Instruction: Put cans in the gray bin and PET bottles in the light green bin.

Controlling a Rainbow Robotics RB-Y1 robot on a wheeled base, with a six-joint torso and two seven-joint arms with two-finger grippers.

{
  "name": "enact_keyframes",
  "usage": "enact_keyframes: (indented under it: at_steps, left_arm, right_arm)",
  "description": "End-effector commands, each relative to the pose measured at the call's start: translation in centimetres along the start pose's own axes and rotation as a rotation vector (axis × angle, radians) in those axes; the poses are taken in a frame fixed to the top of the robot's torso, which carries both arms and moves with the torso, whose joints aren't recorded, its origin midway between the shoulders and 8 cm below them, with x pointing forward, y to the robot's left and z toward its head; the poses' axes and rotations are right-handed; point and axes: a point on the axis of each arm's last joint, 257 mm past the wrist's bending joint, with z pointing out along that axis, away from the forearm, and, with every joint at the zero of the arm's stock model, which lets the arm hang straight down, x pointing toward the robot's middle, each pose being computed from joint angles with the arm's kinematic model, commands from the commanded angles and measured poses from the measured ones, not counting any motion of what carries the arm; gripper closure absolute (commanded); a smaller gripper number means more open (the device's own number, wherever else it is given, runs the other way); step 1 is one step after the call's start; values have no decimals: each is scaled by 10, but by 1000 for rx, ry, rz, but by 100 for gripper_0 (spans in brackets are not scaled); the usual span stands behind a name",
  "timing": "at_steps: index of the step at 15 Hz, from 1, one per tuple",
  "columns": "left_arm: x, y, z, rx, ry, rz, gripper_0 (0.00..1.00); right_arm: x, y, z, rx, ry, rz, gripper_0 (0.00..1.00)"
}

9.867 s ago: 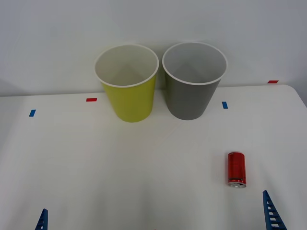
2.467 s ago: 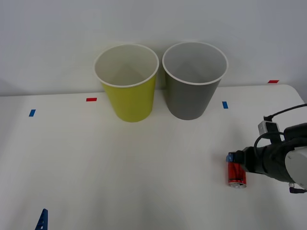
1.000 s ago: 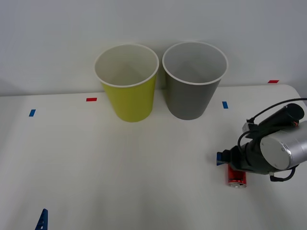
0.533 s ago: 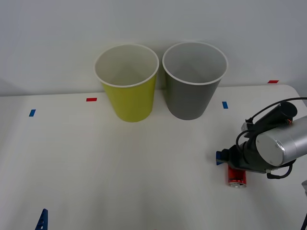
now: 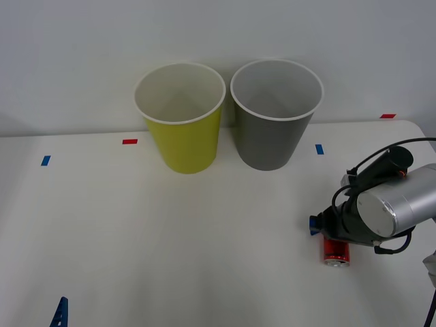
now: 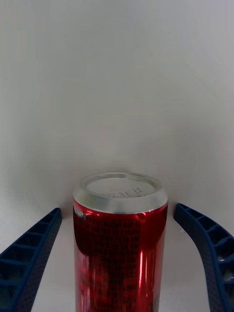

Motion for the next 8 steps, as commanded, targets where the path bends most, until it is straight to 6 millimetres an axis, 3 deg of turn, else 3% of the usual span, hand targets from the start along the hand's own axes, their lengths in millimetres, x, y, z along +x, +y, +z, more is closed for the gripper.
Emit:
enact_keyframes:
  at_steps: [1, 8]
  left_arm:
    - [0, 0, 0, 0, 0, 0, 0]
    - [0, 0, 0, 0, 0, 0, 0]
  right_arm:
    - [1, 0, 0, 0, 1, 8, 96]
    - [6, 0, 3, 3, 11, -1, 98]
